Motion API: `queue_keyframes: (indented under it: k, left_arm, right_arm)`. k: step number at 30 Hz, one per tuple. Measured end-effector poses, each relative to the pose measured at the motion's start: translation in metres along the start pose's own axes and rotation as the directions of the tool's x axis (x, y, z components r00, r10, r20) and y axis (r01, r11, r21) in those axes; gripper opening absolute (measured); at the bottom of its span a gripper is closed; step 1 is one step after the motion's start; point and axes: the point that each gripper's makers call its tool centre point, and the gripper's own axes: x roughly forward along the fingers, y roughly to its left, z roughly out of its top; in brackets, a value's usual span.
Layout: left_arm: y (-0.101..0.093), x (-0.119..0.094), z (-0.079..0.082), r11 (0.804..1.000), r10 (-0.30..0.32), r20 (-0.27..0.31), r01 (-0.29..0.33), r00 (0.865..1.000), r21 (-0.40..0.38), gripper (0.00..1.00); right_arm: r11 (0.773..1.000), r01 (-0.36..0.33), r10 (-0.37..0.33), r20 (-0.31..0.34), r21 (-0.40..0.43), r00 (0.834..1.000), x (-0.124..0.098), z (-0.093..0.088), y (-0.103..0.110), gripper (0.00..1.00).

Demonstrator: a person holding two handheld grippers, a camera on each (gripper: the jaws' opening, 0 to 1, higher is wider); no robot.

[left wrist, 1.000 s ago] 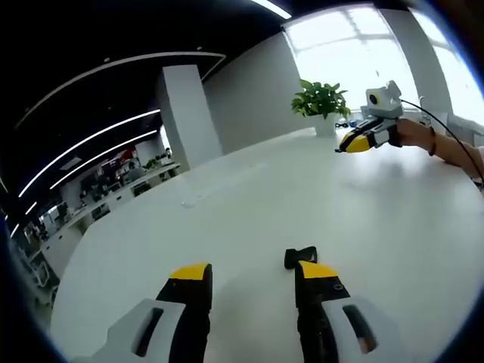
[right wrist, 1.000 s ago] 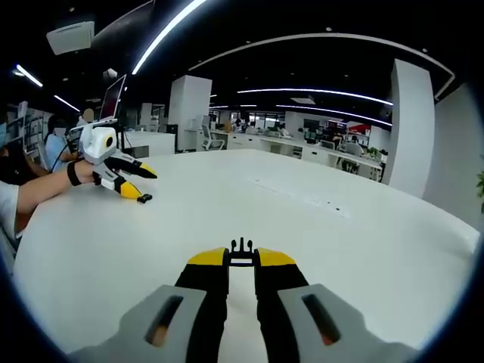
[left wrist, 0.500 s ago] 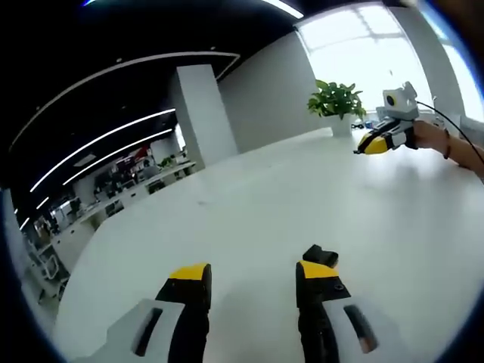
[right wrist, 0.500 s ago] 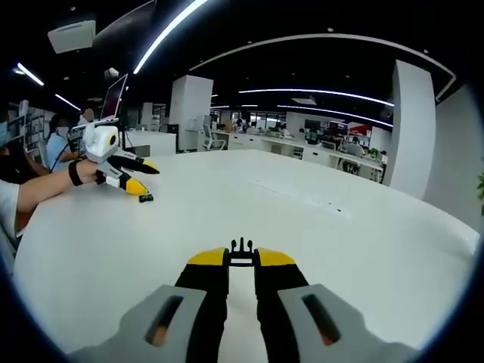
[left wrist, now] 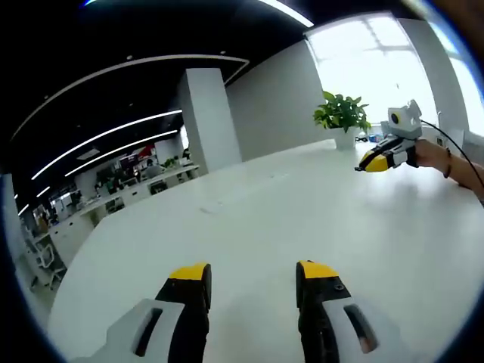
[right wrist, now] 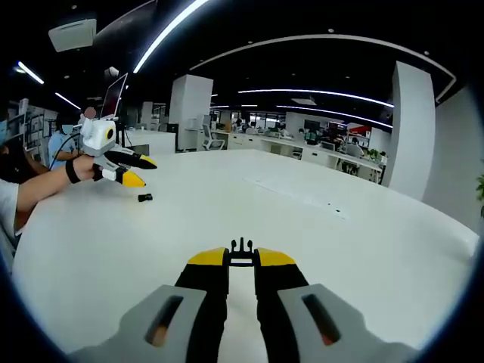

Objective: Snap the two parts of the plastic buckle together until the buckle closes and remains connected.

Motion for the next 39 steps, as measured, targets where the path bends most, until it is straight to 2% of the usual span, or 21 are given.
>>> queue_keyframes:
  k: [5,10,14,18,21,24,30,39]
  left_arm:
    - [-0.012,0.003,0.001,0.999,-0.031,0.002,0.031,1.000,-0.018,0.43]
    - [-0.014,0.007,-0.002,0.998,-0.054,-0.010,0.054,0.998,-0.019,0.43]
    - [-0.026,0.009,-0.002,0.997,-0.075,-0.022,0.075,0.997,0.023,0.43]
    - [-0.035,0.010,-0.001,0.996,-0.086,-0.022,0.087,0.996,0.021,0.42]
    - [-0.035,0.011,-0.004,0.996,-0.075,-0.039,0.077,0.996,0.037,0.38]
    - [-0.036,0.013,-0.008,0.996,-0.084,-0.052,0.085,0.995,0.020,0.38]
    - [-0.041,0.016,-0.015,0.995,-0.085,-0.078,0.089,0.993,0.044,0.39]
    - [-0.029,0.016,-0.019,0.997,-0.080,-0.081,0.081,0.994,0.018,0.38]
  right_arm:
    - [1.000,0.002,-0.002,-0.004,-0.002,1.000,0.000,-0.001,-0.001,0.12]
    - [1.000,0.003,-0.003,-0.006,-0.003,1.000,0.000,-0.002,-0.002,0.12]
    - [1.000,0.003,-0.003,-0.002,-0.003,1.000,-0.001,-0.001,-0.002,0.12]
    - [1.000,0.005,-0.005,-0.006,-0.005,1.000,-0.001,-0.002,-0.002,0.12]
    - [1.000,0.005,-0.005,-0.003,-0.004,1.000,-0.001,-0.001,-0.002,0.12]
    - [1.000,0.013,-0.013,0.002,-0.003,1.000,-0.002,-0.001,-0.003,0.12]
    - [1.000,0.013,-0.012,0.002,-0.006,1.000,-0.002,-0.001,-0.003,0.12]
    - [1.000,0.007,-0.007,0.004,-0.006,1.000,-0.002,0.000,-0.003,0.12]
